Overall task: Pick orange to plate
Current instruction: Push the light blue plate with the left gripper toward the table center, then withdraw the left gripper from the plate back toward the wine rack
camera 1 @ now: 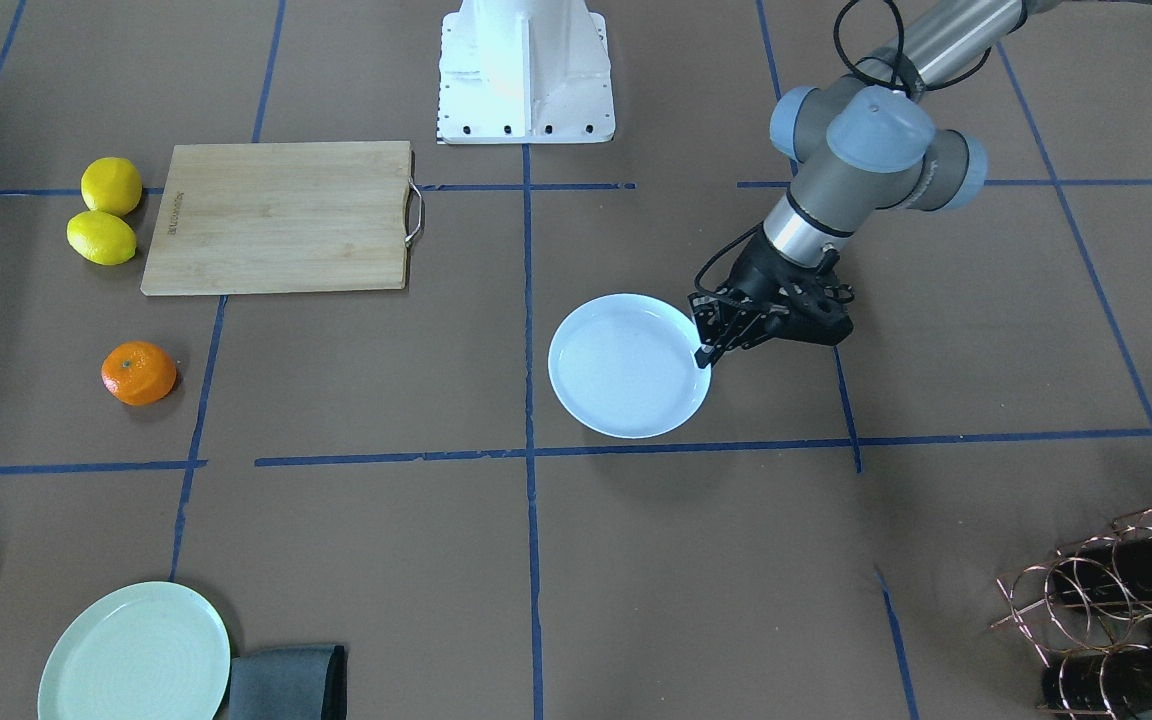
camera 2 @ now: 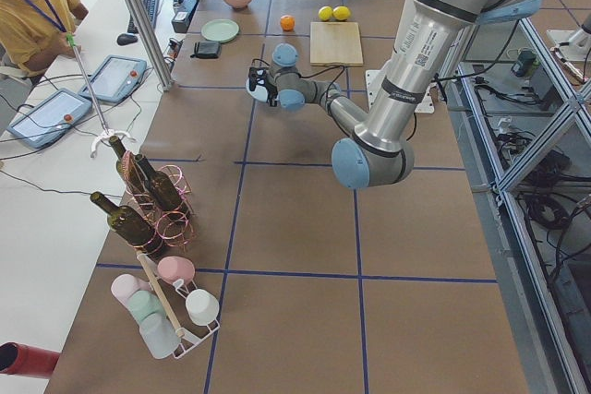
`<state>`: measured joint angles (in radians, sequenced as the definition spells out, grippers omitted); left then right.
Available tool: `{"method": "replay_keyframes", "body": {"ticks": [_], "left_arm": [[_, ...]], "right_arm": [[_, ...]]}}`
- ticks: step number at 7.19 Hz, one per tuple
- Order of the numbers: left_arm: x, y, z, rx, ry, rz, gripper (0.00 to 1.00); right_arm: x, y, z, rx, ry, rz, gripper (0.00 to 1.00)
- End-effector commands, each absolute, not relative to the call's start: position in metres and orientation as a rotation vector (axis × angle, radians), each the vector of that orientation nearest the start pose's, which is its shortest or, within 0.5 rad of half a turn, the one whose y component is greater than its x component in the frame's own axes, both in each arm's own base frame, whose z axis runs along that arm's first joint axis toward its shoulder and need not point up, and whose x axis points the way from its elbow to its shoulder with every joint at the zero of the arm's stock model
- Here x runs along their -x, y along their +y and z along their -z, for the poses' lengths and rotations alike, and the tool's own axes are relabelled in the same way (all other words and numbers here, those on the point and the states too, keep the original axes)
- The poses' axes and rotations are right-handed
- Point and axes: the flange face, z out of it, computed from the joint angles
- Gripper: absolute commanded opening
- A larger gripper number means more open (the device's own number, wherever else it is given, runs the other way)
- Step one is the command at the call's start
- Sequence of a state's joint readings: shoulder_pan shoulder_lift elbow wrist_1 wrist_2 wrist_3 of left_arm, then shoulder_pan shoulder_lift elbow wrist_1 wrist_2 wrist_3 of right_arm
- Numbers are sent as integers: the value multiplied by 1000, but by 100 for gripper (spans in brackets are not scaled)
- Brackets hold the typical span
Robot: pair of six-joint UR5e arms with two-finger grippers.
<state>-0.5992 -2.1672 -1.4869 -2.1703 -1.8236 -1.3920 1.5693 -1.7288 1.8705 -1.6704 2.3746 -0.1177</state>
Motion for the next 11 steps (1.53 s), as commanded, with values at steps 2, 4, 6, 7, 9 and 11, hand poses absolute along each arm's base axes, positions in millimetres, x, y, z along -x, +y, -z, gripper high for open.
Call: {"method": "replay_keyframes", "body": {"ticks": [2, 4, 6, 7, 9, 11], "left_arm": [[-558, -479, -274, -201, 1074, 219, 73], [-545, -479, -271, -232, 1072, 167, 100], [-442, -487, -252, -267, 991, -45, 100], [-369, -494, -263, -336, 958, -159, 100], [-223, -536, -346, -396, 859, -308, 100], [-77, -534, -452, -409, 759, -410, 100]], "right_arm": [[-61, -424, -592, -86, -801, 130, 100], [-61, -426, -588, -94, -802, 130, 100], [-35, -429, -556, -106, -825, 151, 100], [-18, -443, -530, -112, -827, 137, 100], [13, -479, -484, -132, -834, 116, 100], [68, -506, -436, -123, -836, 92, 100]]}}
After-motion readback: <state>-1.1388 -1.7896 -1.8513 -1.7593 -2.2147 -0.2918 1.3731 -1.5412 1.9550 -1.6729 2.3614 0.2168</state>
